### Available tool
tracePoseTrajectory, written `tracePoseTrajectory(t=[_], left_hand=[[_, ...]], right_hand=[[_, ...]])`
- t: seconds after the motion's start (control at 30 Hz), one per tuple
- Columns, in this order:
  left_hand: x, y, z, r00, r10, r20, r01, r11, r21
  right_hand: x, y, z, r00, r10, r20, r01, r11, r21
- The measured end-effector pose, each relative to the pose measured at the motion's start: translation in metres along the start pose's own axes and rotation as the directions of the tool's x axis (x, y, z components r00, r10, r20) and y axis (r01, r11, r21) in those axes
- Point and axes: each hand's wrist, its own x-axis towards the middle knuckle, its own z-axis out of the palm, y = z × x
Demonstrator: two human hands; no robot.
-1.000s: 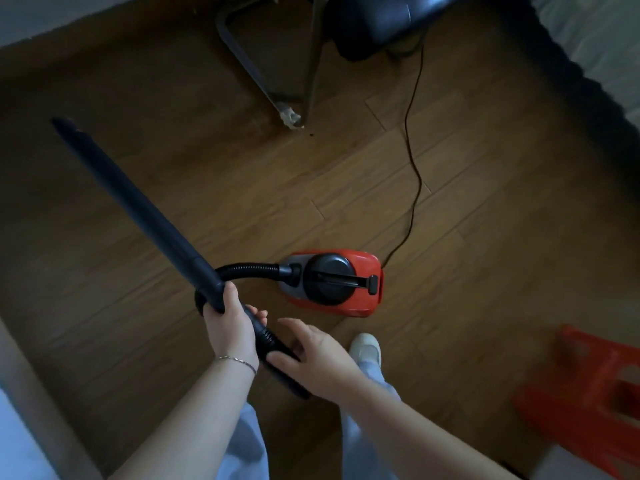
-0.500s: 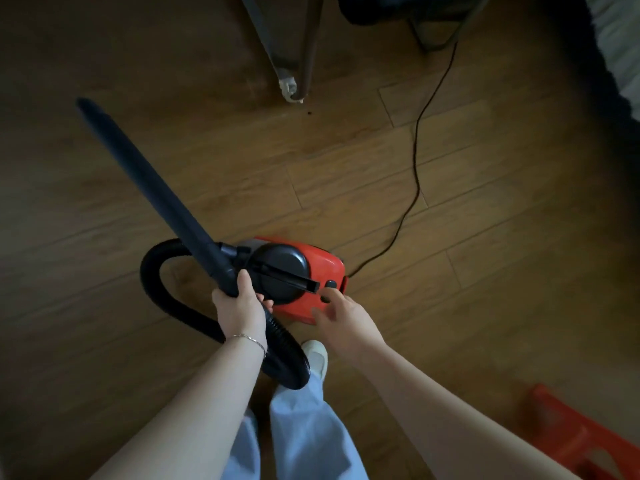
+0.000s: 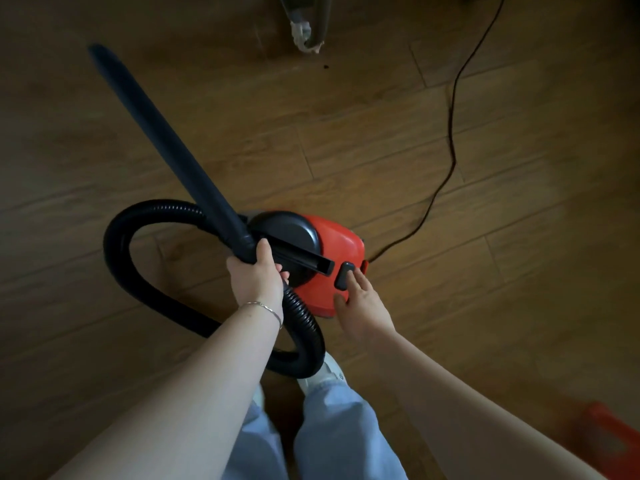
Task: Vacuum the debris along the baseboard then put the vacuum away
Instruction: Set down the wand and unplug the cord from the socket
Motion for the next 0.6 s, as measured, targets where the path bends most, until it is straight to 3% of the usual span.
tracePoseTrajectory(t=[0.2,0.6], left_hand=[[0.028,-0.04,-0.007,0.999,0.013,-0.043,-0.013,1.0,0.01],[0.043,-0.043,0.002,0.996,0.088,-0.029,-0.088,0.996,-0.023]], right_hand=[[0.031,0.014,0.034,1.0,0.01,0.017,-0.011,0.998,0.054],[0.033,0.022,0.055,0.999,0.042,-0.034,-0.032,0.971,0.236]])
